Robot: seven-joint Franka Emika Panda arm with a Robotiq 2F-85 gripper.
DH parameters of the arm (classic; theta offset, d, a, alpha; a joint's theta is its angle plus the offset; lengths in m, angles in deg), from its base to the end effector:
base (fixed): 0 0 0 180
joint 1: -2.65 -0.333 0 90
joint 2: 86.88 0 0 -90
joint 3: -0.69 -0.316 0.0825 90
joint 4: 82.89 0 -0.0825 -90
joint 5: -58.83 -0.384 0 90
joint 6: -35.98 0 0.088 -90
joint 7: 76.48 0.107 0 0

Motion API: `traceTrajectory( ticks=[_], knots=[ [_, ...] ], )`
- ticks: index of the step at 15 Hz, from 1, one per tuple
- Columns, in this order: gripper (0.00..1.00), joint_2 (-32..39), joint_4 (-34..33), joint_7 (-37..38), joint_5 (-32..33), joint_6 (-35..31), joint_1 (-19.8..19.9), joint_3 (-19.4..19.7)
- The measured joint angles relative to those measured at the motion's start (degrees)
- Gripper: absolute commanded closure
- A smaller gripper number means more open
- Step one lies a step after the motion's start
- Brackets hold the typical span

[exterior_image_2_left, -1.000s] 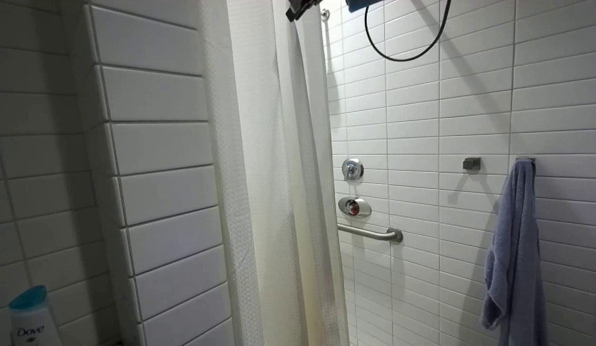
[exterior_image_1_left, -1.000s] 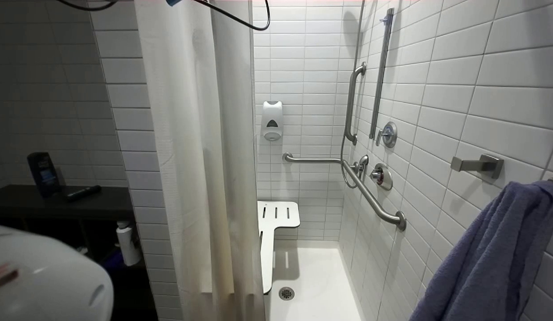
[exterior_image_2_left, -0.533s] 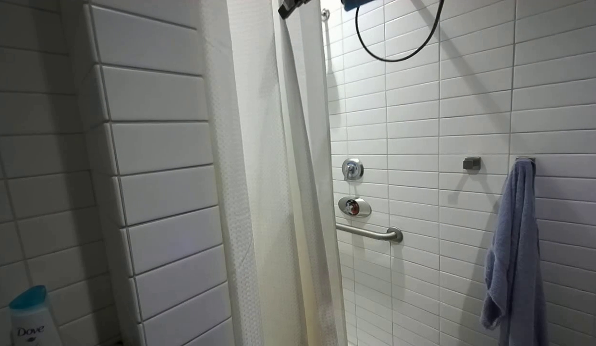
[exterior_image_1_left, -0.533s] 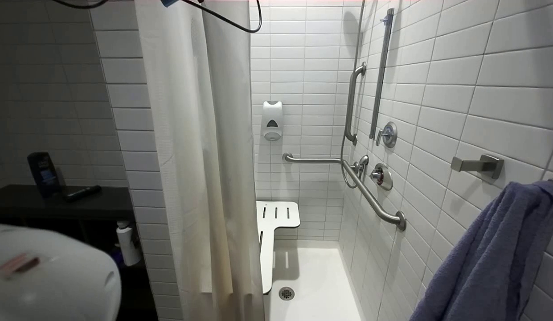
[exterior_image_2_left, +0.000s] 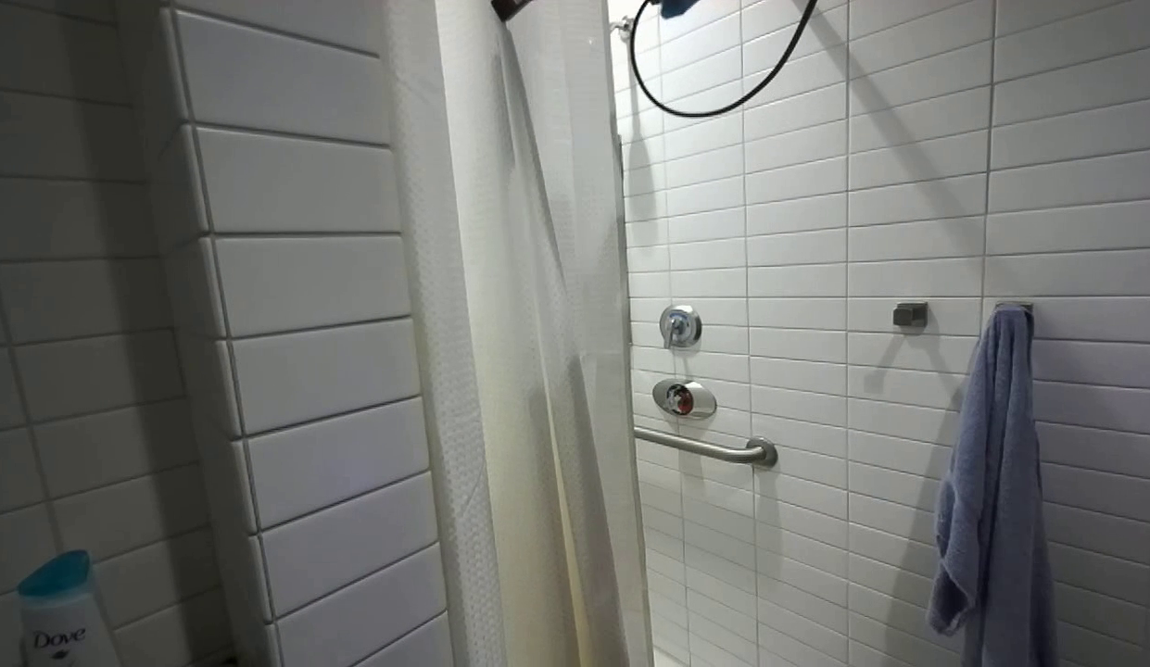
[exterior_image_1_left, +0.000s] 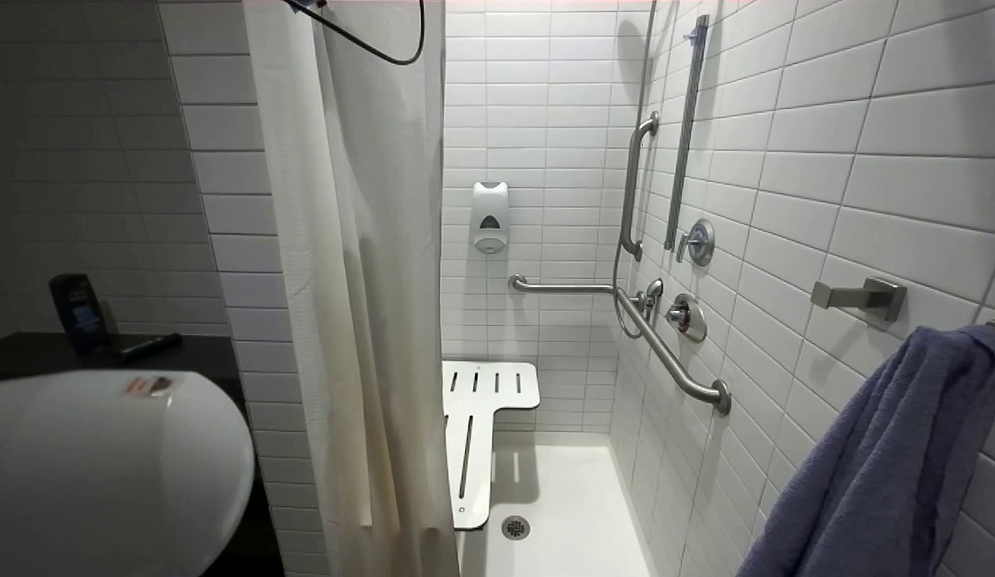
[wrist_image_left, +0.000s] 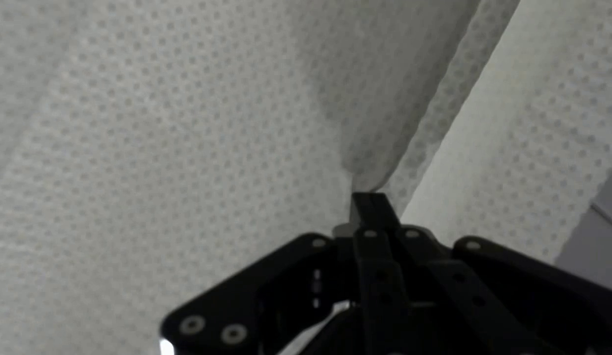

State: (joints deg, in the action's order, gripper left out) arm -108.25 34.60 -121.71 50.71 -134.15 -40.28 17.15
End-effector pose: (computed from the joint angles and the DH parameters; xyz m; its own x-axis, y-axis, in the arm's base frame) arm 0.4543 0.1780 0.7429 -0.0512 0.5625 0.8252 0.5640 -0.6656 0.4887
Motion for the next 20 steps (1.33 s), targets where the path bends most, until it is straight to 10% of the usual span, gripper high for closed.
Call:
traceTrajectory(
  ticks=[4, 10, 12, 20],
  knots=[
    [1.00, -3.5, -1.2, -13.1, -6.9, 6.4, -13.0, 10.3],
    [1.00, -6.8, -4.6, -26.7, -14.6, 20.4, -15.6, 14.5],
    [0.73, -6.9, -6.1, -30.2, -16.7, 24.8, -14.9, 14.8],
    [0.21, -5.2, -7.2, -41.4, -23.7, 37.0, -7.5, 12.4]
  ],
)
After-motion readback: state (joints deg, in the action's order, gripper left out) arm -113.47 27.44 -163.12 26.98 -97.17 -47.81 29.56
